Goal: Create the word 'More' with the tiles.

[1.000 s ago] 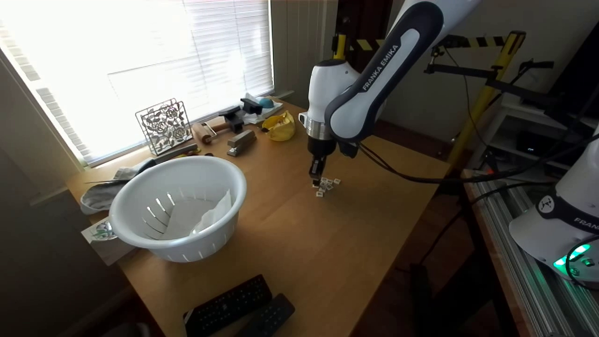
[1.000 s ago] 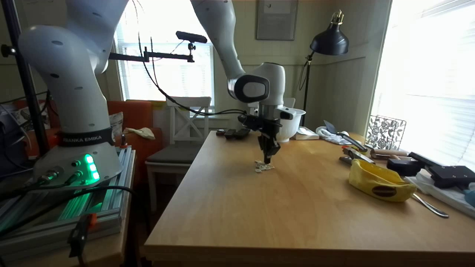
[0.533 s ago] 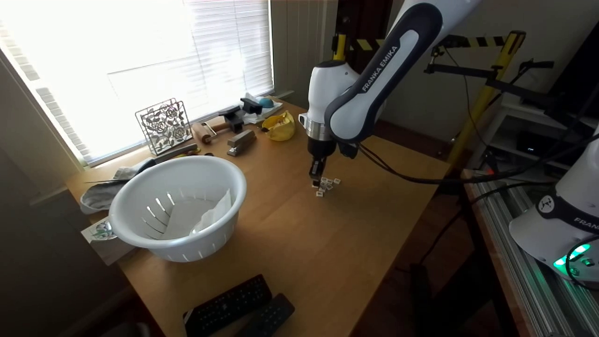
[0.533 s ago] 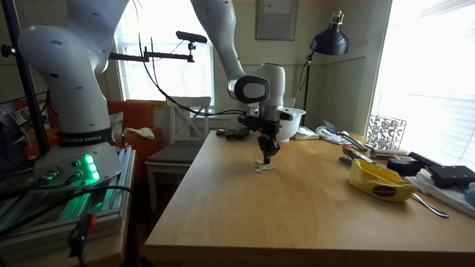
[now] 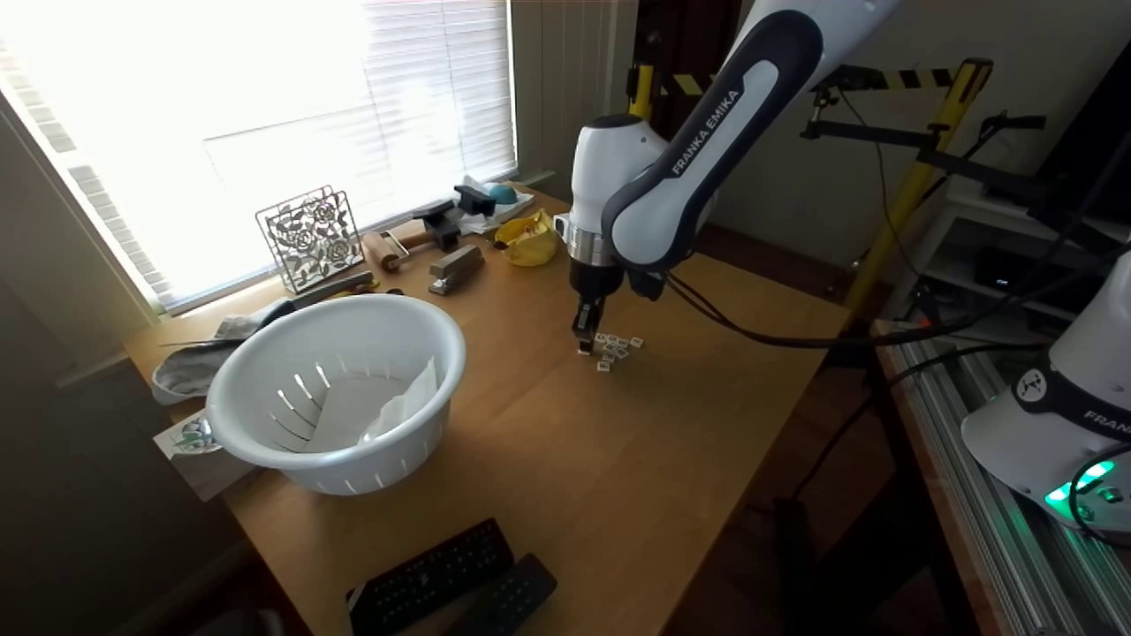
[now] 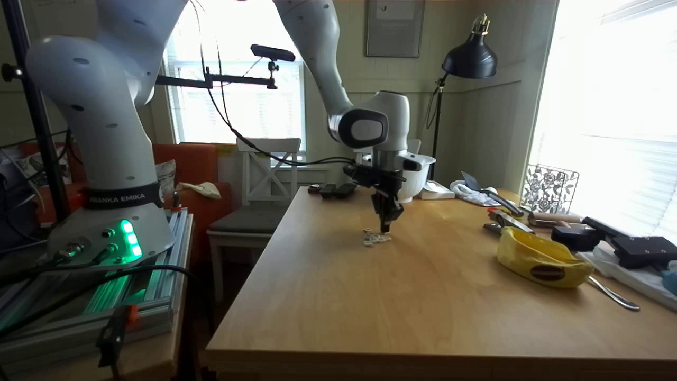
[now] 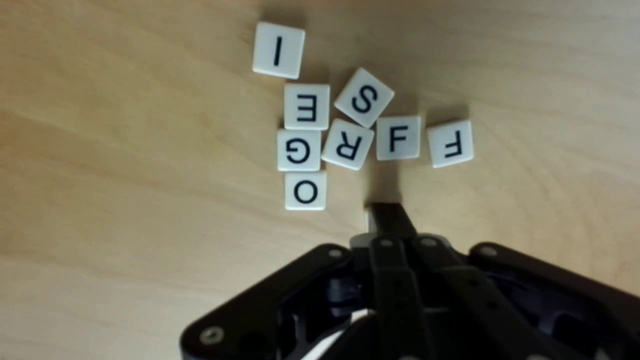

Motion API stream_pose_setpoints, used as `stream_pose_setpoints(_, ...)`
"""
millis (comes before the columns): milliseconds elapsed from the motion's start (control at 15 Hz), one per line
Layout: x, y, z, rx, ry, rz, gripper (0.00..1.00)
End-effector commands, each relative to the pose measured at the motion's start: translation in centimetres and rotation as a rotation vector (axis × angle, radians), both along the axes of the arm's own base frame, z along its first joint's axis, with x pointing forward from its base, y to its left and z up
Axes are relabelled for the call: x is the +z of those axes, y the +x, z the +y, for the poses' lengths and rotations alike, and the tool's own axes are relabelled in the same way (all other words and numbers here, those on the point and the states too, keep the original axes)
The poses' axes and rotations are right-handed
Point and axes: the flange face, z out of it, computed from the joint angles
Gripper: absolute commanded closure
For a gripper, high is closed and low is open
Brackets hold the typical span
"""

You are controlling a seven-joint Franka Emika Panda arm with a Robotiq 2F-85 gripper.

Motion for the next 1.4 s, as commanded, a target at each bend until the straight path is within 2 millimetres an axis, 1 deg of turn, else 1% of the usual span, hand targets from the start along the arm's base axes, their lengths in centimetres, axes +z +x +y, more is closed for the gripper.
stream_pose_setpoints(0,-1.1,1.4,0.5,0.004,0.008,-0.001,1.00)
stream_pose_setpoints(133,-1.0,1.7,0.6,0.004,0.007,-0.004,1.00)
stream_pose_setpoints(267,-0.3,1.6,0.6,0.001,0.000,-0.016,1.00)
stream_pose_setpoints(867,2.1,0.6,-0.2,-0.016,-0.013,-0.051,1.00)
stream_pose_setpoints(1133,2.1,-0.1,-1.2,-0.051,-0.028,-0.033,1.00)
stream_pose_setpoints(1333,1.6,-0.9,-1.9,-0.072,-0.026,-0.013,1.00)
